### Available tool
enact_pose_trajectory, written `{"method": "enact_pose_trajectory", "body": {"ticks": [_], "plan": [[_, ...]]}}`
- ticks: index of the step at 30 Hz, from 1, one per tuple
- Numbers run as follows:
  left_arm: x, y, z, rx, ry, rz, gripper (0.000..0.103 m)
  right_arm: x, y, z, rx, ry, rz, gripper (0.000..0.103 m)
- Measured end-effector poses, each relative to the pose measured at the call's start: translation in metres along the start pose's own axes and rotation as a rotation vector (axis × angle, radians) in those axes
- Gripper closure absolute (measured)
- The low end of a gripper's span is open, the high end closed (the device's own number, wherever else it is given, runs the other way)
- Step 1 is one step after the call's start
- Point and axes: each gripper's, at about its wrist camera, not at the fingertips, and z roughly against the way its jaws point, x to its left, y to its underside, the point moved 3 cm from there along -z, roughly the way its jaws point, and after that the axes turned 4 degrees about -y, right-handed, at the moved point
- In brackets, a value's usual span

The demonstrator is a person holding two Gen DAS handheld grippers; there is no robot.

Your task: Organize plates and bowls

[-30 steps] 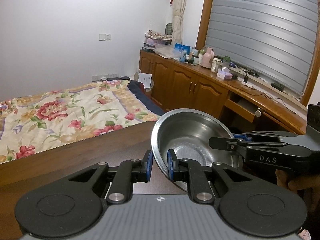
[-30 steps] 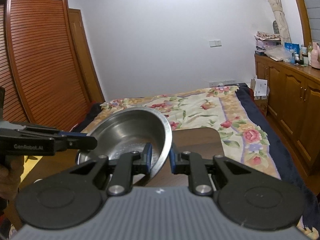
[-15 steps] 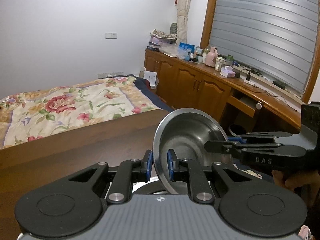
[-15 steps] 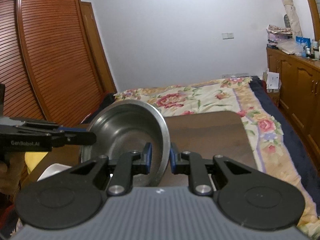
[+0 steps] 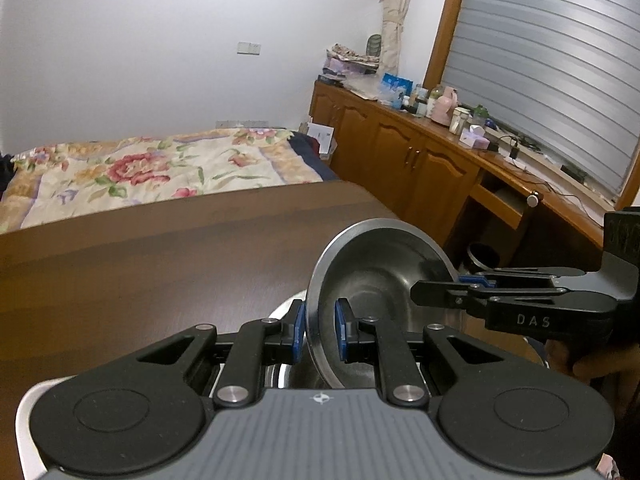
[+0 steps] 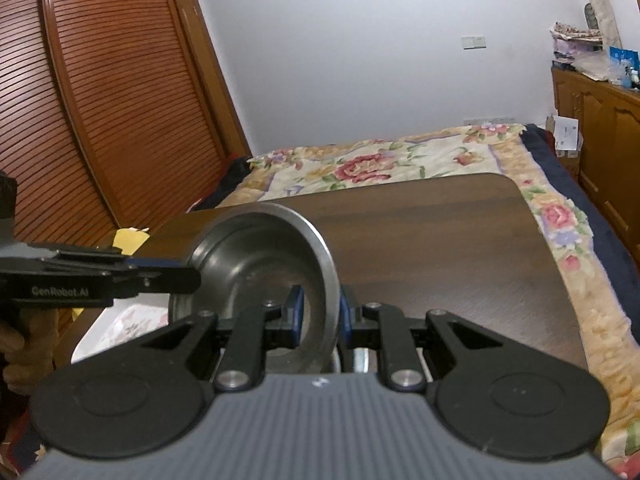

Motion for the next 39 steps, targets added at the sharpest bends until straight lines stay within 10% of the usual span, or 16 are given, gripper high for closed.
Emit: {"method": "enact_pose_trajectory", "body": {"ticks": [39], "plan": [[-0.001, 0.031, -0.001, 0.020, -0.067, -0.018, 0.085, 0.016, 0.018, -0.013, 0.030, 0.033, 0.078, 0.082]]}}
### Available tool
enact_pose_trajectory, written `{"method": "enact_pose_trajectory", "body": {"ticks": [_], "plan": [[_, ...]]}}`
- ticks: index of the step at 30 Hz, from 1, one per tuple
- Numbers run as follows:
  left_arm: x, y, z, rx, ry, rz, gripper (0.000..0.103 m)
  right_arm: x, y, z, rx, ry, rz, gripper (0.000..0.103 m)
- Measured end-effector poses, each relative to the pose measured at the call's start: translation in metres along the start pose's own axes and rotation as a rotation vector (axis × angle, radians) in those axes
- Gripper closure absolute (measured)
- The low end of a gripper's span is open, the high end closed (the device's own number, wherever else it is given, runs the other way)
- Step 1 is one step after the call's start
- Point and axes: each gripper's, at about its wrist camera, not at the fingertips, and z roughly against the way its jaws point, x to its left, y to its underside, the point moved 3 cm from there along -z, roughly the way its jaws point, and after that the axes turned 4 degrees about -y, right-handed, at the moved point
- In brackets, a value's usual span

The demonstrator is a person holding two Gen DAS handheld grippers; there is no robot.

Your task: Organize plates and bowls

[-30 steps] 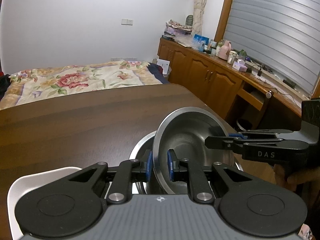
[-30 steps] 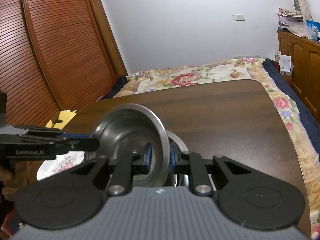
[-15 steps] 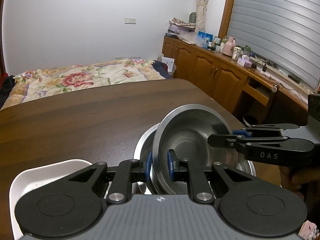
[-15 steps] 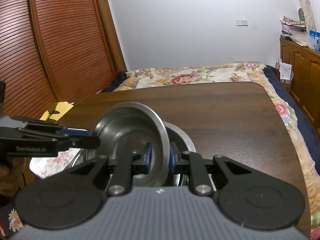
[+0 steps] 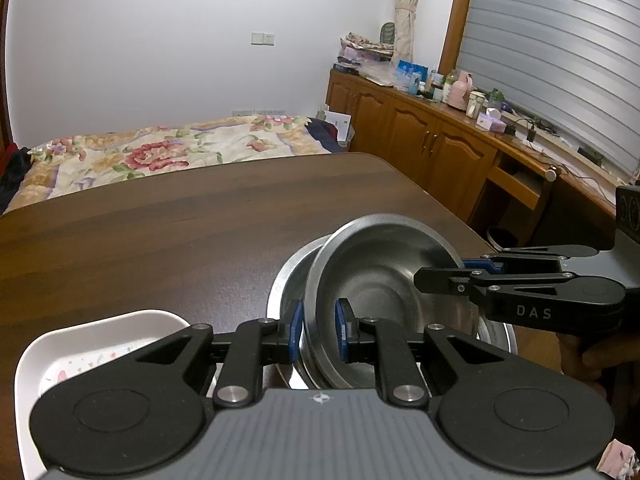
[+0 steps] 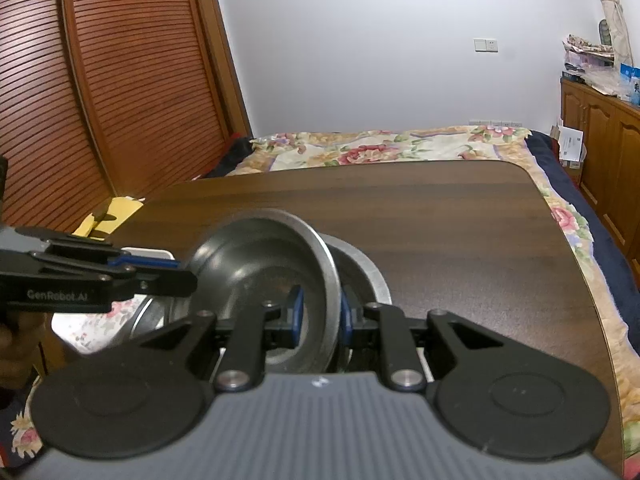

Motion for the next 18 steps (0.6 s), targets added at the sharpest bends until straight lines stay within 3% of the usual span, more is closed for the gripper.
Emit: {"method": "enact_pose_trajectory", "body": {"ticks": [9, 18], "plan": [[-0.0011, 0.0046, 0.0013, -0.019, 0.000, 0.010, 0.083, -0.0007, 0.0024, 0.0008, -0.013, 0.001, 0.019, 0.080], [0.0004, 0.0054, 0.0093, -0.060, -0.009, 0.020, 0.069, -0.0010, -0.0024, 0.0096, -0.064, 0.002, 0.005, 0.080]]}}
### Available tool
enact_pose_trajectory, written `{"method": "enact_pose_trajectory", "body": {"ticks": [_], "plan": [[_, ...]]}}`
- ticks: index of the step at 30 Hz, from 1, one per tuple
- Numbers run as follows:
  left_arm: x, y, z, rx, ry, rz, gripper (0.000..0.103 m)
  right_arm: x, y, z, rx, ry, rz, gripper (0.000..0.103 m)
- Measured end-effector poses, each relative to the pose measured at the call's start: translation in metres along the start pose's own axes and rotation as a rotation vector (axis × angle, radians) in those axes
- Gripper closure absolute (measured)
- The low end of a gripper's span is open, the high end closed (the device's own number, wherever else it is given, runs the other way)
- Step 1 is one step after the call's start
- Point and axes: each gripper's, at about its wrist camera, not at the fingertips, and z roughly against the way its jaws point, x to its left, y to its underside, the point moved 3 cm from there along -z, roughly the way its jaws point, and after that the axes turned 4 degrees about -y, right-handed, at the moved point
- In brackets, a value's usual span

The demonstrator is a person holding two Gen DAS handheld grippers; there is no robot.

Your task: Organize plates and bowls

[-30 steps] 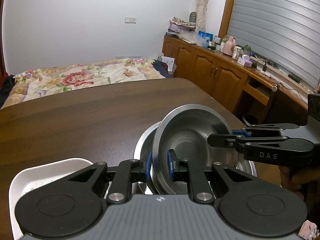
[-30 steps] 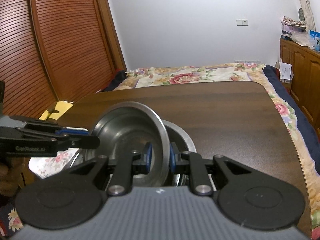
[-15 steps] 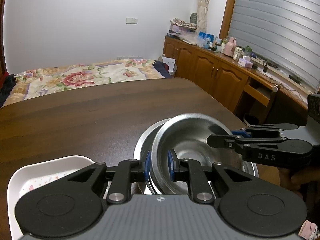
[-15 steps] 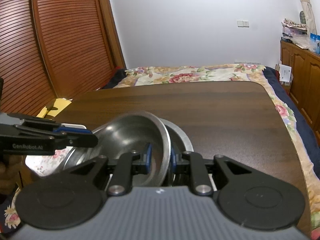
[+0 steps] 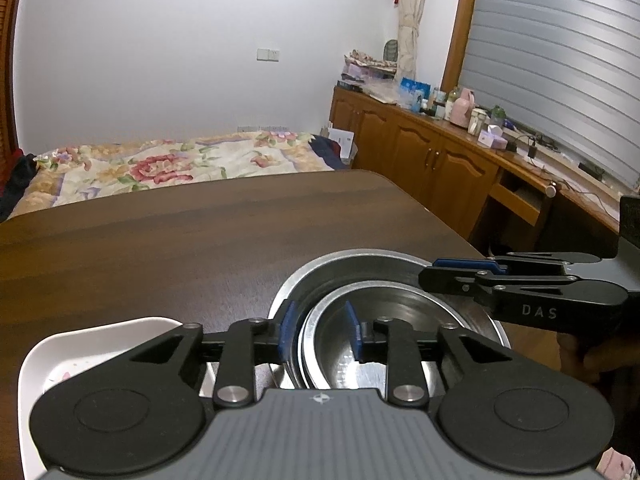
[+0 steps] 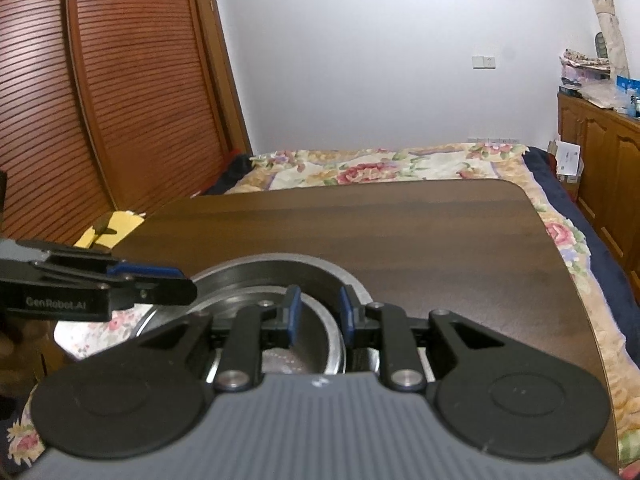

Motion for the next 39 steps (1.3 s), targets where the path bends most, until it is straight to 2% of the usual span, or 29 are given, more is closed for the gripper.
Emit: {"method": "enact_pose_trajectory", "body": {"ticks": [5, 7, 10, 11, 13, 14, 16, 19, 22, 33, 37, 39], "plan": [[0.002, 0.000, 0.006, -0.037, -0.016, 0.021, 0.055, -0.004, 0.003, 0.006, -0.031, 0.022, -0.009, 0.070], [0.002, 0.001, 0.008, -0.052, -0.034, 0.022, 0.046, -0.005, 0.005, 0.008, -0.038, 0.031, -0.005, 0.058], [0.002, 0.003, 0.009, -0.062, -0.051, 0.027, 0.041, -0.006, 0.007, 0.011, -0.054, 0.056, 0.009, 0.053], [0.002, 0.004, 0.008, -0.065, -0.056, 0.030, 0.036, -0.006, 0.008, 0.011, -0.056, 0.062, 0.010, 0.051], [0.002, 0.006, 0.009, -0.077, -0.073, 0.033, 0.026, -0.007, 0.010, 0.013, -0.068, 0.071, 0.008, 0.039], [0.003, 0.008, 0.009, -0.085, -0.083, 0.034, 0.025, -0.007, 0.012, 0.015, -0.077, 0.073, 0.007, 0.038], [0.003, 0.012, 0.008, -0.089, -0.101, 0.034, 0.020, -0.008, 0.016, 0.016, -0.090, 0.079, -0.001, 0.030], [0.000, 0.017, 0.008, -0.109, -0.140, 0.025, 0.015, -0.009, 0.024, 0.014, -0.124, 0.086, -0.016, 0.028], [-0.006, 0.021, 0.009, -0.131, -0.165, 0.011, 0.014, -0.008, 0.032, 0.008, -0.137, 0.094, -0.010, 0.028], [-0.014, 0.024, 0.018, -0.118, -0.200, -0.007, 0.015, -0.008, 0.040, 0.002, -0.135, 0.045, -0.025, 0.028], [-0.020, 0.023, 0.024, -0.102, -0.200, -0.007, 0.029, -0.007, 0.038, 0.008, -0.145, 0.031, -0.038, 0.028], [-0.024, 0.021, 0.030, -0.100, -0.207, -0.010, 0.033, -0.007, 0.036, 0.014, -0.150, 0.018, -0.037, 0.028]]}}
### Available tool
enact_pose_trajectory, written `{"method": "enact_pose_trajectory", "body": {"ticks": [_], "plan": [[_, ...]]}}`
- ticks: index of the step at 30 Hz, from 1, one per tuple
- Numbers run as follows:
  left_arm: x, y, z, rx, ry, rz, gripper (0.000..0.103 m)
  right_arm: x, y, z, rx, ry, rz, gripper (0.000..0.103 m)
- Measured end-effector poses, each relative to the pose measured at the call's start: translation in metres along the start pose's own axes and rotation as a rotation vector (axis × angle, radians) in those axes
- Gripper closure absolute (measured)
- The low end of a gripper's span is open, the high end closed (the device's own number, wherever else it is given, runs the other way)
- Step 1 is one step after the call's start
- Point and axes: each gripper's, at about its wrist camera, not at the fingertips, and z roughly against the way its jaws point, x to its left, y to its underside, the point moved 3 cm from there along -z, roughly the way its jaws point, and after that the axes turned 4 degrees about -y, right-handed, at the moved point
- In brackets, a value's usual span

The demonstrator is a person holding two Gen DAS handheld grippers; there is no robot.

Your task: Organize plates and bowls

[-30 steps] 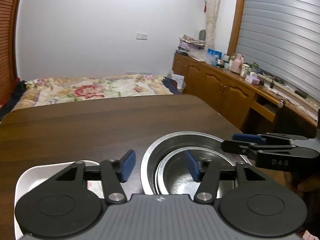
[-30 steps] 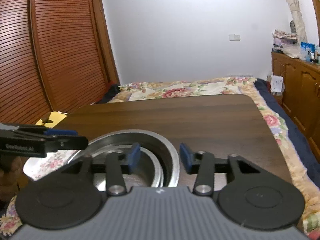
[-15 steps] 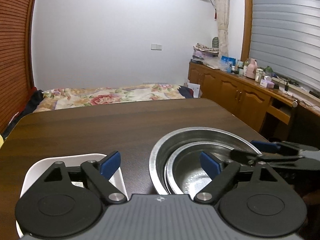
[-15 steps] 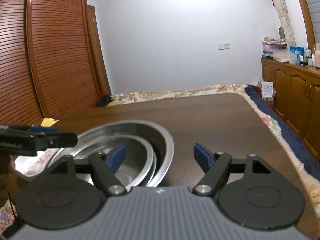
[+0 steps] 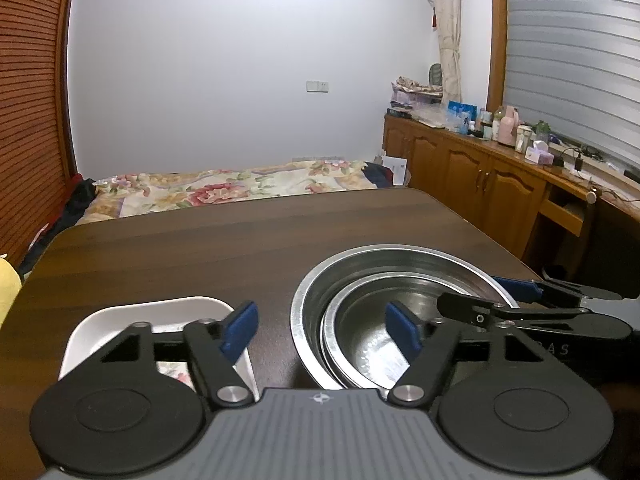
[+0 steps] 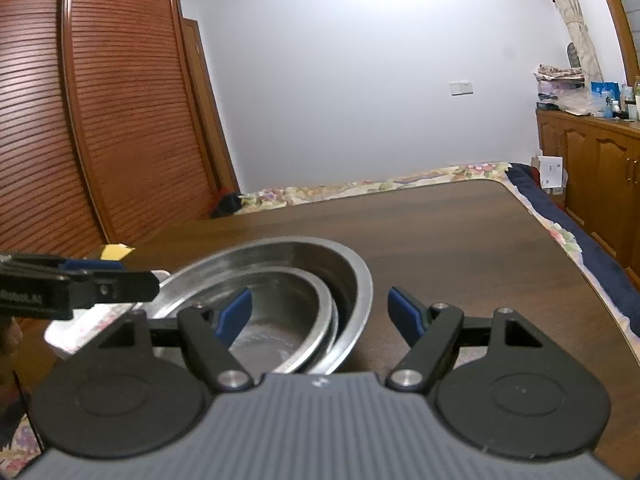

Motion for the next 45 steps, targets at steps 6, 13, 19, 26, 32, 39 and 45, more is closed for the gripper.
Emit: {"method": "enact_pose_trajectory", "body": {"ticks": [6, 13, 19, 26, 32, 39, 45], "plan": [[-0.005, 0.000, 0.014, 0.000, -0.019, -0.011, 0.038, 0.007, -0.003, 0.006, -0.013, -0.015, 0.016, 0.028], [-0.003, 0.014, 0.006, 0.041, -0.031, 0.022, 0.047, 0.004, 0.004, 0.002, 0.011, 0.014, 0.035, 0.028], [-0.001, 0.018, -0.004, 0.070, -0.010, 0.058, 0.054, -0.001, 0.006, -0.004, 0.031, 0.011, 0.000, 0.029], [-0.001, 0.023, -0.010, 0.086, 0.008, 0.091, 0.061, 0.003, 0.008, -0.008, 0.041, 0.008, 0.002, 0.036], [-0.001, 0.025, -0.015, 0.087, 0.013, 0.094, 0.063, 0.003, 0.009, -0.010, 0.048, 0.005, 0.000, 0.055], [0.000, 0.025, -0.016, 0.092, 0.032, 0.109, 0.069, -0.003, 0.008, -0.010, 0.044, -0.005, -0.059, 0.071], [0.004, 0.021, -0.009, 0.088, 0.033, 0.140, 0.069, 0.001, 0.004, -0.009, 0.040, -0.017, -0.071, 0.071]]}}
